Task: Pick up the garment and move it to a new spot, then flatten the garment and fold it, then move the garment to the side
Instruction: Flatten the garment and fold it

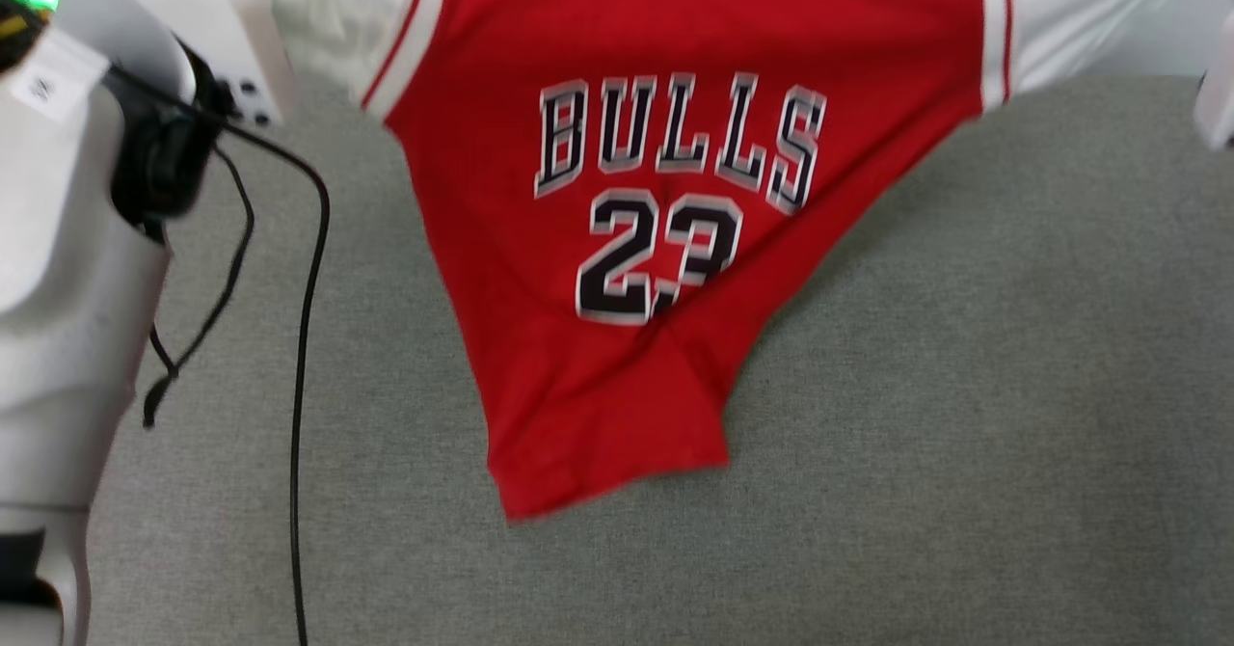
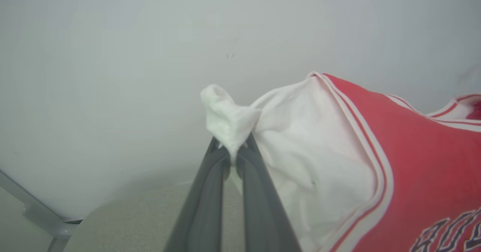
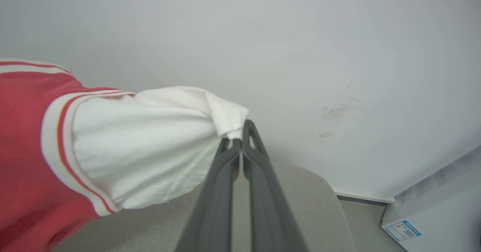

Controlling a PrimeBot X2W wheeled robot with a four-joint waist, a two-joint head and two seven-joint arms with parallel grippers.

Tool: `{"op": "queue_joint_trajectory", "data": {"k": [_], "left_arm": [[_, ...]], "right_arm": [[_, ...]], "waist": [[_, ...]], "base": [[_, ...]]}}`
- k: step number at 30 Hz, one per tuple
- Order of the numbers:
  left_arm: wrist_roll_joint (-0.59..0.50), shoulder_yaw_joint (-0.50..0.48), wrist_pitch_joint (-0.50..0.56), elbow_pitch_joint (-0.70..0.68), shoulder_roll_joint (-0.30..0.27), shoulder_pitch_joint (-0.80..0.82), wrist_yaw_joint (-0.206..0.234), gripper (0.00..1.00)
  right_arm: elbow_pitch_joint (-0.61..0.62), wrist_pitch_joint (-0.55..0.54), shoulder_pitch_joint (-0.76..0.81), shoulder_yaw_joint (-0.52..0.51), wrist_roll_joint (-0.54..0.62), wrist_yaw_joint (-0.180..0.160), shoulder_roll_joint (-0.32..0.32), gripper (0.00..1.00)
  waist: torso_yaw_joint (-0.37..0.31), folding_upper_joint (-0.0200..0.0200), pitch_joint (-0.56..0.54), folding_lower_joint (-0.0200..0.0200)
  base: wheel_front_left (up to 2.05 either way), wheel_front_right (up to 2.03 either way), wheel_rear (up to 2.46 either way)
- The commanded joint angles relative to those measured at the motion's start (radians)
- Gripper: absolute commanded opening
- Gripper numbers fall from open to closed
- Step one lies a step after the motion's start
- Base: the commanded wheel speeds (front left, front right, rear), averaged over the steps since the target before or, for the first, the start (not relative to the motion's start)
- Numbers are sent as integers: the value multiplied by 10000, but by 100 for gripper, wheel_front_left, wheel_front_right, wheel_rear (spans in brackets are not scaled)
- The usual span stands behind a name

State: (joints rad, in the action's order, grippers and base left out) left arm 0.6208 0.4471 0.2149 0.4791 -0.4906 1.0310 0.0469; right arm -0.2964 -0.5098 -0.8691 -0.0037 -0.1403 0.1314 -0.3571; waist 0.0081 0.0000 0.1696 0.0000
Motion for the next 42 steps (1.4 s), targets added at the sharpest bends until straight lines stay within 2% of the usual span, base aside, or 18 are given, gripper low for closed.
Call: {"op": "queue_joint_trajectory", "data": {"k": [1,5,12,21,29,34,38,42], "left_arm": [[-63,-44,-176,160,65,383,-72,0],[-231,-259,-848,740,147,1704,-191,0],[-658,-428,-2169,1636,136,3763,-513,0],[-697,-487,-3120,2560,325,4854,-723,0],[-351,-542,-3729,3722,647,4321,-996,0],[-74,-592,-4027,4322,873,3935,-1200,0],[203,-576,-4303,4894,1240,3153,-1381,0],[460,-603,-4581,5184,1558,2080,-1526,0]], "right_arm": [[-194,156,-503,-10,71,-14,-54,0],[-793,738,-2200,105,444,-14,-115,0],[-1845,1876,-4838,40,996,-14,154,0],[-3191,2769,-6586,215,1064,-13,629,0],[-4429,3345,-6193,506,813,-14,1208,0],[-5001,3638,-5712,609,618,-13,1484,0],[-5483,3973,-4761,692,232,-13,1666,0],[-5645,4380,-3490,1001,-155,-13,1578,0]], "waist": [[7,0,317,0],[-43,0,863,0],[-262,0,1938,0],[-465,0,3278,0],[-548,0,3956,0],[-542,0,4012,0],[-432,0,3757,0],[-293,0,3317,0]], "base": [[0,0,0],[0,0,0],[0,0,0],[0,0,0],[0,0,0],[0,0,0],[0,0,0],[0,0,0]]}}
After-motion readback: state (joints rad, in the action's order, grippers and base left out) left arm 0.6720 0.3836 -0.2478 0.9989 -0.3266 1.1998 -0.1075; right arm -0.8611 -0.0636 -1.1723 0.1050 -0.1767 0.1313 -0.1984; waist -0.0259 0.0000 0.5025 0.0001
